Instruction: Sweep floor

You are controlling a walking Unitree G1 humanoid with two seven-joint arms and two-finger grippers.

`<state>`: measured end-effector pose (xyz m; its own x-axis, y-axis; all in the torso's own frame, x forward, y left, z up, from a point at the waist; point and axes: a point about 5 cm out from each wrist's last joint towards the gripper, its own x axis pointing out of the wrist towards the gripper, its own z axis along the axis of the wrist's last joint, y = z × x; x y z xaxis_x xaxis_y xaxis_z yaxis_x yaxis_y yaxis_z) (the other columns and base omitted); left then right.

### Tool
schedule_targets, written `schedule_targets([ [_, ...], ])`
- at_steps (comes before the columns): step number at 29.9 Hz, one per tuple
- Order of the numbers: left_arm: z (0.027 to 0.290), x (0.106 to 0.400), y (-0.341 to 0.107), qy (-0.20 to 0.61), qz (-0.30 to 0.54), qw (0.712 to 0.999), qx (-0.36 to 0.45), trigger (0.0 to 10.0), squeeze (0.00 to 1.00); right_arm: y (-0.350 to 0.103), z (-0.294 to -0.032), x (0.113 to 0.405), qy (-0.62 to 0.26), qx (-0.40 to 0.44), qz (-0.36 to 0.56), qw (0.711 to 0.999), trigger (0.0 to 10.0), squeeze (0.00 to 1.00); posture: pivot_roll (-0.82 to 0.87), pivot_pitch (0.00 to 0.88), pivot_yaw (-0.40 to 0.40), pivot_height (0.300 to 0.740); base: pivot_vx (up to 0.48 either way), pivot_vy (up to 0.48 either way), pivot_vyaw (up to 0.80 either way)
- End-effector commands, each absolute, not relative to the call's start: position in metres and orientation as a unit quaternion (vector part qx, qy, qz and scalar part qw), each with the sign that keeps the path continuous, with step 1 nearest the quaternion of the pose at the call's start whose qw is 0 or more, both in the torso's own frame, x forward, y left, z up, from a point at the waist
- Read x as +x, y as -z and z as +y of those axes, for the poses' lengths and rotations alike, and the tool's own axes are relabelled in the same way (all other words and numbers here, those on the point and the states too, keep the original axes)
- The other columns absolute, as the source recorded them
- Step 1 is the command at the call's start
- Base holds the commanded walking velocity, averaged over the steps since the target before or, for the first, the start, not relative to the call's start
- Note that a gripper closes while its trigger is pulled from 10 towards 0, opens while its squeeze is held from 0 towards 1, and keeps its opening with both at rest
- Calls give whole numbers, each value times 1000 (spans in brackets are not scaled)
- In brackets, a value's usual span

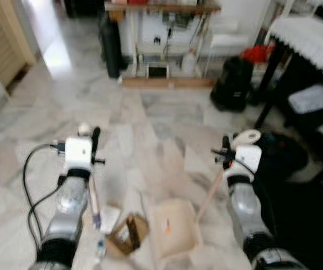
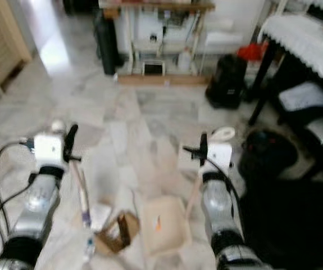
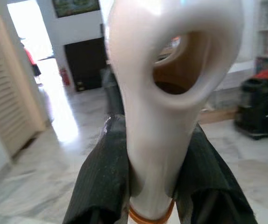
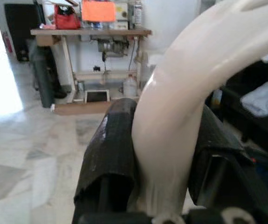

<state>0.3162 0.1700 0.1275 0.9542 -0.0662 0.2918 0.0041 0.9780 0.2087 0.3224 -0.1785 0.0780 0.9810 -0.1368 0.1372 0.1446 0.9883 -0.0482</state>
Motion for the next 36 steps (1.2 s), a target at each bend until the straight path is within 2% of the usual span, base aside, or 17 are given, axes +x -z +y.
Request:
schedule_targets([
  [1, 170, 316, -133, 33, -162, 980, 108, 10000, 0, -84, -177, 326, 68, -33, -79, 994, 10000, 0, 41, 0, -42, 740, 0, 0, 0],
  [5, 169, 312, -123, 80, -130, 979, 132, 10000, 0, -82, -178, 326, 74, -33, -68, 994, 10000, 0, 45, 0, -37, 740, 0, 0, 0],
  [17, 184, 303, -118, 117, -91, 969, 197, 10000, 0, -75, -189, 327, 97, -39, -36, 994, 10000, 0, 54, 0, -25, 740, 0, 0, 0],
  [27, 181, 300, -115, 131, -72, 968, 204, 10000, 0, -68, -198, 329, 114, -30, 3, 993, 10000, 0, 63, 0, -26, 740, 0, 0, 0],
  [36, 176, 292, -110, 173, -41, 968, 175, 10000, 0, -70, -200, 336, 129, -1, 22, 991, 10000, 0, 74, 0, -19, 740, 0, 0, 0],
])
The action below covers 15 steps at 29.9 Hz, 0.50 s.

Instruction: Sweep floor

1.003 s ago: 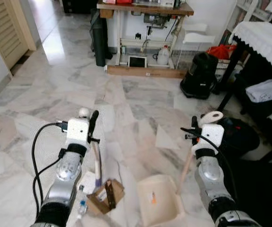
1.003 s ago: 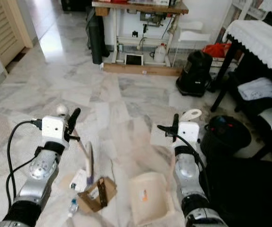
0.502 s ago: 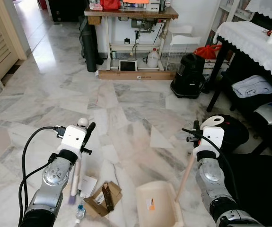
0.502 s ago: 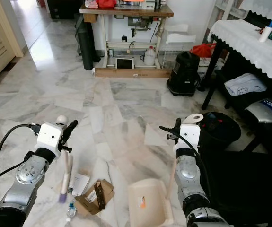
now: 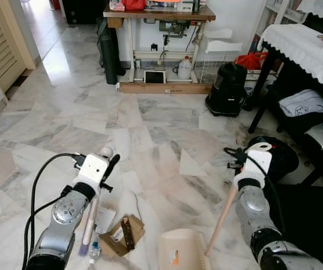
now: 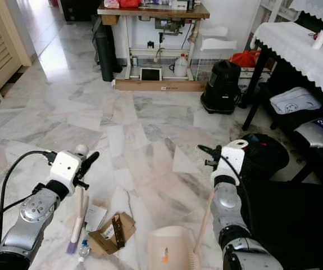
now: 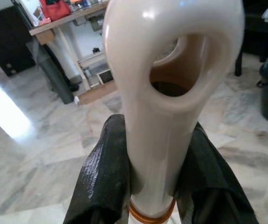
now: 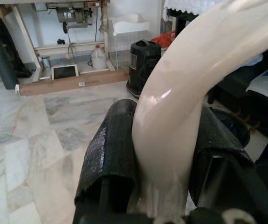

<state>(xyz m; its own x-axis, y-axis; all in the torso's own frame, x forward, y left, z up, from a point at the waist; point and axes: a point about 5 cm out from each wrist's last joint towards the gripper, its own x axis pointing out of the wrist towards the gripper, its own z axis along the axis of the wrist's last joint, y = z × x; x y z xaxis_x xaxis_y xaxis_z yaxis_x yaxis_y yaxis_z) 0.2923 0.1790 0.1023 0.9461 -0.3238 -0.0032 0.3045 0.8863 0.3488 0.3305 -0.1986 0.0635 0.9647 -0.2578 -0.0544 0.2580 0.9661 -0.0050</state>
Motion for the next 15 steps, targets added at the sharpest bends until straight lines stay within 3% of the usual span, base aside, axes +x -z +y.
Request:
schedule_targets([
  [1, 175, 291, -110, 177, -38, 968, 172, 10000, 0, -72, -200, 338, 128, -2, 22, 992, 10000, 0, 74, 0, -19, 740, 0, 0, 0],
  [15, 172, 282, -114, 198, -21, 968, 153, 10000, 0, -85, -207, 346, 144, -16, 8, 989, 10000, 0, 94, 0, -8, 740, 0, 0, 0],
])
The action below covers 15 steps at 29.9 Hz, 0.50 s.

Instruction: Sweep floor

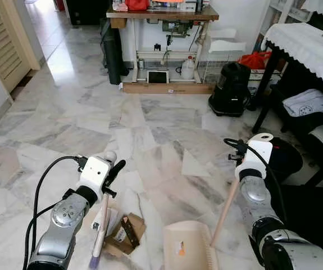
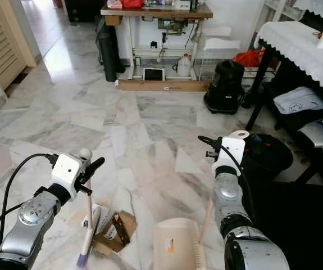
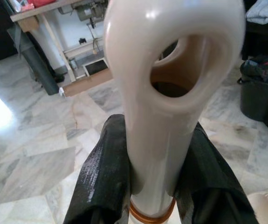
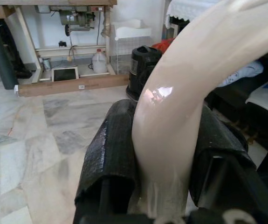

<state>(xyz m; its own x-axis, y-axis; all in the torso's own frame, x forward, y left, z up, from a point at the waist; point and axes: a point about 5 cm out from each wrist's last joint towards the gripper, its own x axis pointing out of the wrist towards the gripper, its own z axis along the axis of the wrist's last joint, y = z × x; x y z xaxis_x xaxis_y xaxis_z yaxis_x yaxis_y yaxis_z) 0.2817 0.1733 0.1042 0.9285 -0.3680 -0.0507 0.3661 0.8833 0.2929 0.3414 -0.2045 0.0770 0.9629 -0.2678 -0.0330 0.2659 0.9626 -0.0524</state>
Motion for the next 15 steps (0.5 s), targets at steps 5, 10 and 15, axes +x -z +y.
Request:
schedule_targets([
  [5, 169, 279, -113, 203, -13, 968, 149, 10000, 0, -79, -203, 346, 132, -12, 29, 991, 10000, 0, 90, 0, -8, 740, 0, 0, 0],
  [10, 167, 281, -114, 204, -13, 968, 145, 10000, 0, -53, -194, 337, 103, -25, 116, 988, 10000, 0, 82, 0, -14, 740, 0, 0, 0],
  [15, 164, 281, -115, 203, -13, 969, 141, 10000, 0, -51, -195, 336, 104, -22, 124, 987, 10000, 0, 81, 0, -19, 740, 0, 0, 0],
])
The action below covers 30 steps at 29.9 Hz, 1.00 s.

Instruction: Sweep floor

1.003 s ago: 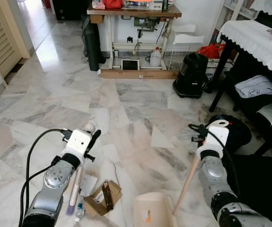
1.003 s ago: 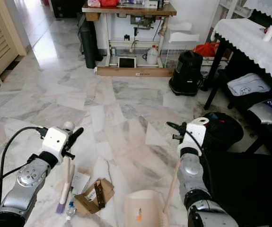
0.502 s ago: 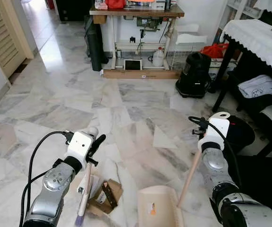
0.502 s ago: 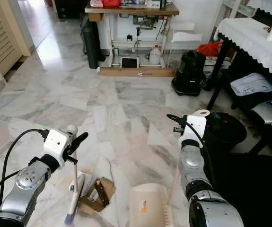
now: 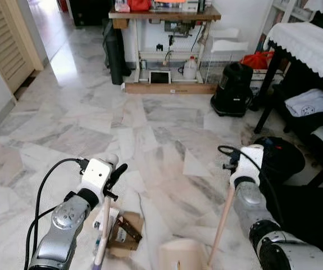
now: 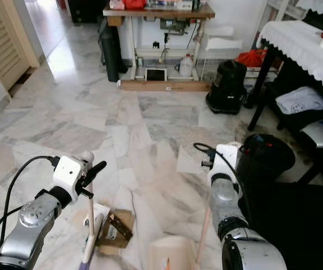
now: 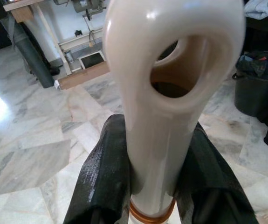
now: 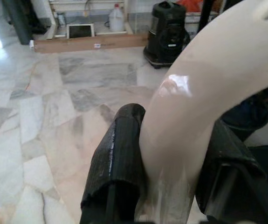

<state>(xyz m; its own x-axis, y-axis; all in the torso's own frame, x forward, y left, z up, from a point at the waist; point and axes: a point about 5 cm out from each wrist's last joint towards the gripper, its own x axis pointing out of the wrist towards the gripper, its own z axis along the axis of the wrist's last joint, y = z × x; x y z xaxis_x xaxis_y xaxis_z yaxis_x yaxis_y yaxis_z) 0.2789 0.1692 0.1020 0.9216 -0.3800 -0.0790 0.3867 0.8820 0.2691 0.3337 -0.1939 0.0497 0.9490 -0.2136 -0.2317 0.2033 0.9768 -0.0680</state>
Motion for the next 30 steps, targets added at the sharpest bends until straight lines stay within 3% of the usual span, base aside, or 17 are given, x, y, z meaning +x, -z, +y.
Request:
schedule_targets([
  [1, 164, 281, -114, 203, -12, 969, 140, 10000, 0, -52, -194, 337, 101, -25, 123, 987, 10000, 0, 79, 0, -21, 740, 0, 0, 0],
  [15, 160, 282, -113, 205, -9, 970, 133, 10000, 0, -46, -194, 338, 94, -52, 182, 977, 10000, 0, 68, 0, -26, 740, 0, 0, 0],
  [30, 158, 287, -111, 211, -3, 969, 127, 10000, 0, -35, -193, 334, 84, -17, 277, 957, 10000, 0, 56, 0, -29, 740, 0, 0, 0],
])
